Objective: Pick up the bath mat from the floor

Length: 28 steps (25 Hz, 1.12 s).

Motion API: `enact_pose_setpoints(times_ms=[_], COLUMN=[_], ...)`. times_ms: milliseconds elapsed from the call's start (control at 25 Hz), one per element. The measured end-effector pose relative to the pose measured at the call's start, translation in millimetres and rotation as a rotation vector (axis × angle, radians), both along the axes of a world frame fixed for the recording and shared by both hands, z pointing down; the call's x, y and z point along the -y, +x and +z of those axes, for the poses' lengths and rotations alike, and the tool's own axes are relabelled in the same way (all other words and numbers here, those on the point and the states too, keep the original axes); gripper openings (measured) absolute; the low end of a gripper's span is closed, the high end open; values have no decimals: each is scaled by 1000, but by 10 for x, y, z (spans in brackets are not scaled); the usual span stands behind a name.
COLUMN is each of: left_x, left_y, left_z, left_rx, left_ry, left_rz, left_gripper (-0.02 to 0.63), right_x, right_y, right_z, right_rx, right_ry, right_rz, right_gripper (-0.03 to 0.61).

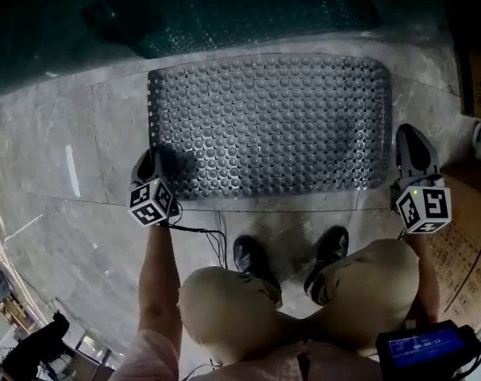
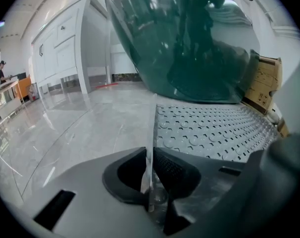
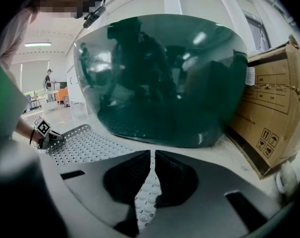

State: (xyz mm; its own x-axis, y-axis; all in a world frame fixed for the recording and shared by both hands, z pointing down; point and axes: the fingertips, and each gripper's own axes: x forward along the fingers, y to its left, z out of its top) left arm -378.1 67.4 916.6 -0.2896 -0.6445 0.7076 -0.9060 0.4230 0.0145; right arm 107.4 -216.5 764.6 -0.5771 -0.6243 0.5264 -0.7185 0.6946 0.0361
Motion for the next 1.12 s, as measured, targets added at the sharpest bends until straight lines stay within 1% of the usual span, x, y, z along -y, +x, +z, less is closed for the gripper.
enact_pose_setpoints(times_ms=[40,160,280,360,480,760,920,1000,1120], left_x=[7,35,-24,-28,12,20,44,41,30], left_y=[5,55,-7,-22,39,70,82,74,55], left_z=[17,24,-5,8,30,-10,-15,-13,-13], left_rx=[-2,-23,-14,-8,-10,-13,-15,-13,-1], left_ry=[-5,2,6,15,17,15,13,7,-10], left_rz=[-2,0,-3,-11,-10,-1,-1,-4,1], left_gripper=[56,44,41,41,41,41,41,41,40], right_x=[4,14,-8,-14,-12,-23,-25,-2,48], right_y=[14,101,82,131,316,492,502,563,647], right_z=[17,103,367,526,690,1048,1271,1362,1407], right_rx=[-3,-11,-2,0,-21,-34,-80,-97,-81], right_ry=[-4,-23,-65,-93,-125,-222,-262,-289,-318], right_rz=[2,17,27,47,82,136,144,176,223], right_gripper=[21,28,96,123,156,167,166,166,166])
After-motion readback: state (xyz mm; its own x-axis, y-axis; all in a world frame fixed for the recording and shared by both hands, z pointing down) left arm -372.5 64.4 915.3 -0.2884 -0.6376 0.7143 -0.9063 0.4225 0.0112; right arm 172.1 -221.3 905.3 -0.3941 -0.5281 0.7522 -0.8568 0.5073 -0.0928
